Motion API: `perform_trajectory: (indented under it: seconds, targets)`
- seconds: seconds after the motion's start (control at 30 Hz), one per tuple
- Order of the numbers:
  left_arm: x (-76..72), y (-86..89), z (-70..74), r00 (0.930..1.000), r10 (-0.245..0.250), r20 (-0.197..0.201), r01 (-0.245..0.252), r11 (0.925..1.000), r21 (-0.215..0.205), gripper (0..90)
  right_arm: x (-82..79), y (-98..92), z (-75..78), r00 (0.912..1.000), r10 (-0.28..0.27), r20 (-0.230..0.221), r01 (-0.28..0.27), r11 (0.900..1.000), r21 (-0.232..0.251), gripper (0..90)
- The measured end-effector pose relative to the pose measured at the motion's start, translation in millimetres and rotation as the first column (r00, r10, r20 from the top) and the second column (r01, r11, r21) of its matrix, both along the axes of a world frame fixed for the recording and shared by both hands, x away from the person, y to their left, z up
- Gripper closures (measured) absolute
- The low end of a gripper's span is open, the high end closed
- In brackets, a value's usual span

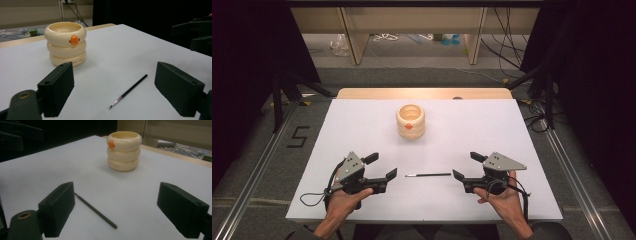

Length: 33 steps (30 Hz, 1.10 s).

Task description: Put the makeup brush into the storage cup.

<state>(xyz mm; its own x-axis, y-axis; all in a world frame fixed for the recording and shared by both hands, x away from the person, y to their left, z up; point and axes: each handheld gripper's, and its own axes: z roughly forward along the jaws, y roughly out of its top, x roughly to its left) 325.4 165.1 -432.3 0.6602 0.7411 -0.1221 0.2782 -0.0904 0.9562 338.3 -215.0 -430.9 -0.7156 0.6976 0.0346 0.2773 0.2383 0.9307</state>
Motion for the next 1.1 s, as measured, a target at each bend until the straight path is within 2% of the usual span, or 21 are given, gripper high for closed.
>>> perform_trajectory:
  seconds: [0.1,0.13,0.27,0.33,0.5,0.53,0.63,0.7,0.83,0.9,1.1]
  targets:
    - [-0.1,-0.1,0.0,1.0,0.0,0.0,0.0,1.0,0.0,15.5,0.2,0.2,0.0,1.0,0.003,0.0,-0.003,1.0,-0.001,15.7]
    - [0.0,0.0,0.0,1.0,-0.001,0.0,0.001,1.0,0.0,15.5,0.4,1.5,-0.4,1.0,0.01,-0.001,-0.01,1.0,0.013,15.7]
    - [-0.6,-1.1,-0.4,0.9999,0.004,-0.01,-0.004,0.9999,-0.011,15.5,0.7,1.0,0.5,1.0,0.008,0.004,-0.008,1.0,-0.007,15.7]
    - [0.0,-0.5,-0.1,1.0,-0.005,0.0,0.005,1.0,0.001,15.5,0.9,1.2,0.9,1.0,0.005,0.003,-0.005,1.0,-0.013,15.7]
    - [-0.1,-0.7,-0.2,1.0,-0.002,-0.003,0.002,1.0,-0.002,15.4,3.4,2.5,2.3,0.9997,0.026,0.005,-0.026,1.0,-0.015,15.8]
    - [0.1,-0.7,-0.3,1.0,-0.006,-0.002,0.006,1.0,0.002,15.5,4.2,2.5,4.6,0.9995,0.031,-0.002,-0.031,0.998,-0.05,15.9]
    - [0.1,-1.4,-0.6,0.9999,-0.009,-0.005,0.009,1.0,0.0,15.5,7.9,5.1,7.1,0.9985,0.054,-0.001,-0.054,0.995,-0.085,16.3]
    - [0.0,-1.7,-0.8,0.9999,-0.009,-0.008,0.009,1.0,-0.001,15.5,10.2,7.6,10.3,0.9974,0.071,-0.013,-0.072,0.99,-0.118,17.0]
    - [0.2,-1.9,-1.1,0.9999,-0.007,-0.011,0.007,1.0,0.0,15.5,19.3,11.2,13.4,0.9913,0.122,-0.048,-0.129,0.973,-0.19,19.5]
    - [0.2,-2.1,-1.2,0.9999,-0.006,-0.013,0.006,1.0,0.001,15.5,24.4,14.3,14.1,0.9894,0.127,-0.07,-0.139,0.967,-0.212,19.4]
    - [0.6,-1.1,-1.1,0.9999,-0.008,-0.008,0.008,1.0,0.0,15.5,36.4,26.2,19.6,0.9834,0.157,-0.09,-0.176,0.95,-0.259,20.7]
